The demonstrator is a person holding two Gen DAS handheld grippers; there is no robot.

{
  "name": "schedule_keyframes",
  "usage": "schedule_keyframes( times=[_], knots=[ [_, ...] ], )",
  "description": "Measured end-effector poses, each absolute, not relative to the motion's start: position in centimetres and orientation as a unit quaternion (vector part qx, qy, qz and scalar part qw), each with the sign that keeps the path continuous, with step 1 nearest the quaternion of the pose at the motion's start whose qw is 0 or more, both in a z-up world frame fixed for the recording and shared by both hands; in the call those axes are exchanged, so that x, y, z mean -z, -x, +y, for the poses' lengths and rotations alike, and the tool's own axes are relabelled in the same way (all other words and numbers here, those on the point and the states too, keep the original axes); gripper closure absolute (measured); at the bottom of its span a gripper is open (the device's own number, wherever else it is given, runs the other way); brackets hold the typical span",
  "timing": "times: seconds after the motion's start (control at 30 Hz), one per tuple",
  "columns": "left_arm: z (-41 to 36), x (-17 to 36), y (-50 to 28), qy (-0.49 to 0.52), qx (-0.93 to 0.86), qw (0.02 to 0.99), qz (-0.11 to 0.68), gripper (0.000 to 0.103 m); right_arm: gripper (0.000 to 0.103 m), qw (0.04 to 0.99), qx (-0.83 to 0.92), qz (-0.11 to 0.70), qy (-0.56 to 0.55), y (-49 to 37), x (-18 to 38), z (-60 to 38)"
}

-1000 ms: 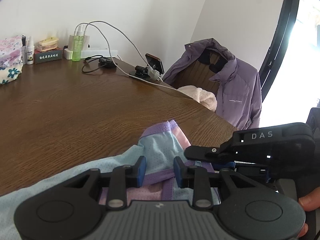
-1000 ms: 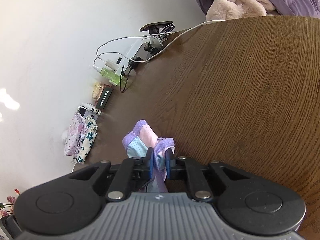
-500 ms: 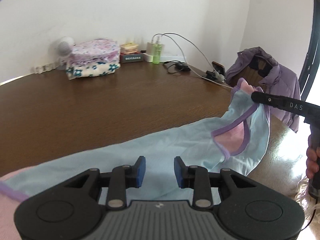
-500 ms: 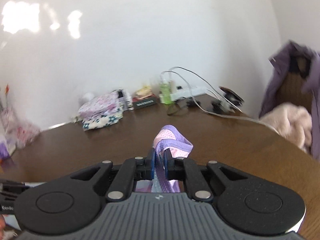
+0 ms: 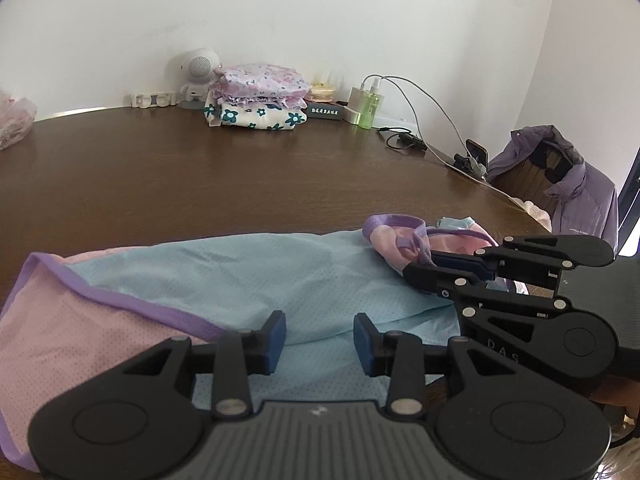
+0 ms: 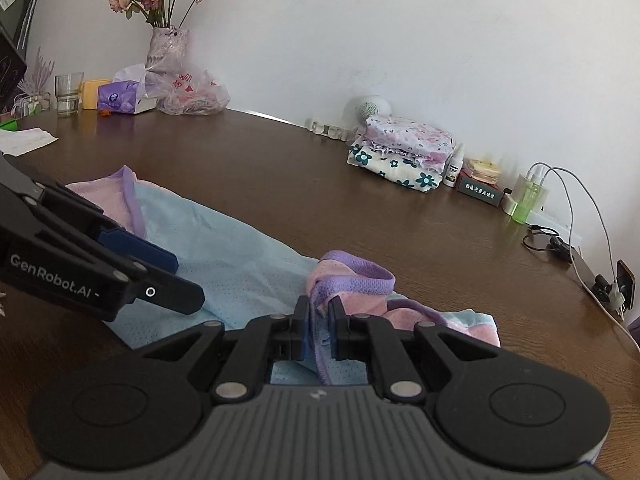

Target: Fold clothes

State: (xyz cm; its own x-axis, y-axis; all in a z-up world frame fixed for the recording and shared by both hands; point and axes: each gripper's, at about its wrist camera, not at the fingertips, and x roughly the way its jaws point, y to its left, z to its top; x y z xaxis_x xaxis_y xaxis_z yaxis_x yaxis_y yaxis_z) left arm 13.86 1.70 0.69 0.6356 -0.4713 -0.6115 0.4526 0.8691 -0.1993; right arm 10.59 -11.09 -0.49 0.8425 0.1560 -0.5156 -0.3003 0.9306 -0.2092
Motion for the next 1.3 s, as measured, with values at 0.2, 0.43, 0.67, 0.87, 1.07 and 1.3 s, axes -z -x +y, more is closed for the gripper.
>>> schedule_keyframes(
  times=[0.2, 0.43, 0.67, 0.87, 1.07, 1.3],
  knots=[
    [2.0, -1.1, -14.2, 0.028, 0.26, 0.9, 0.348, 0.064, 0.062, 0.948, -0.18, 0.26, 0.039, -8.3, -1.2, -14.3],
    [-2.2, -5.5, -15.2, -0.065, 0.336, 0.896, 0.283, 0.059, 0.059, 0.962, -0.122, 0.245, 0.015, -4.1, -3.3, -20.9],
    [-11.2, -5.0, -18.7, -0.268, 0.401, 0.829, 0.283, 0.064, 0.059, 0.956, -0.129, 0.264, 0.017, -5.2, -1.5, -22.2],
    [-14.3, -2.9, -20.8, -0.334, 0.43, 0.783, 0.301, 0.071, 0.059, 0.953, -0.148, 0.264, 0.011, -6.7, -1.0, -22.4],
    [-14.2, -3.0, -21.6, -0.312, 0.452, 0.784, 0.287, 0.101, 0.059, 0.947, -0.168, 0.274, 0.001, -7.6, -0.1, -22.6],
    [-13.2, -2.1, -18.7, -0.38, 0.395, 0.809, 0.212, 0.101, 0.059, 0.936, -0.187, 0.299, 0.006, -8.0, 1.0, -22.1]
  ],
)
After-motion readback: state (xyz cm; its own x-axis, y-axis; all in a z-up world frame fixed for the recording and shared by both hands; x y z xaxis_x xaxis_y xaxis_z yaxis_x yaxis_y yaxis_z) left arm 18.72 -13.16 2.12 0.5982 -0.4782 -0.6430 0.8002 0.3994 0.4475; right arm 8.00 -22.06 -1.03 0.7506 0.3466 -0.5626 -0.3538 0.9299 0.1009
